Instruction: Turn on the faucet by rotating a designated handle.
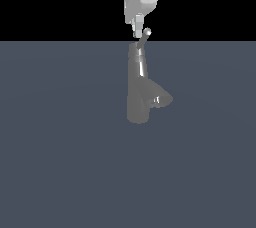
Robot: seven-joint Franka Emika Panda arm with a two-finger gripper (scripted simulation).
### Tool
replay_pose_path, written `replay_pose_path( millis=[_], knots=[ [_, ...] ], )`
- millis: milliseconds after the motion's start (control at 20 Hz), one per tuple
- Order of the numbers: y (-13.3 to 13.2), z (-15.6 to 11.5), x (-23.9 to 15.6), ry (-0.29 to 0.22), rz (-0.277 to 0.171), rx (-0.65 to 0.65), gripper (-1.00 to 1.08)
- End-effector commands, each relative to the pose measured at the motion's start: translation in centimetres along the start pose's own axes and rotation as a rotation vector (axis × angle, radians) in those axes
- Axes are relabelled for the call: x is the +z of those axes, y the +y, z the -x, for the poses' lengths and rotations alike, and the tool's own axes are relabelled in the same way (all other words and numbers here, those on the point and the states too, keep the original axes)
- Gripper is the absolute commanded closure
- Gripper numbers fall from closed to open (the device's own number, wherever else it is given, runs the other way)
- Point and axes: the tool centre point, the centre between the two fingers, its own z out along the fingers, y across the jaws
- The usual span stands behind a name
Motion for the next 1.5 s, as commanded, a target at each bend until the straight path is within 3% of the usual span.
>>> replay_pose_path(
  millis=[0, 250, 300, 1450],
  knots=[
    [0.5, -3.4, 0.4, 0.002, 0.006, 0.027, 1.08],
    [0.7, -6.1, 0.5, 0.002, 0.008, 0.030, 1.08],
    [-0.1, -3.2, 0.0, 0.000, -0.002, -0.009, 1.08],
    [-4.6, -11.3, 3.0, 0.002, 0.007, 0.026, 1.08]
  ],
)
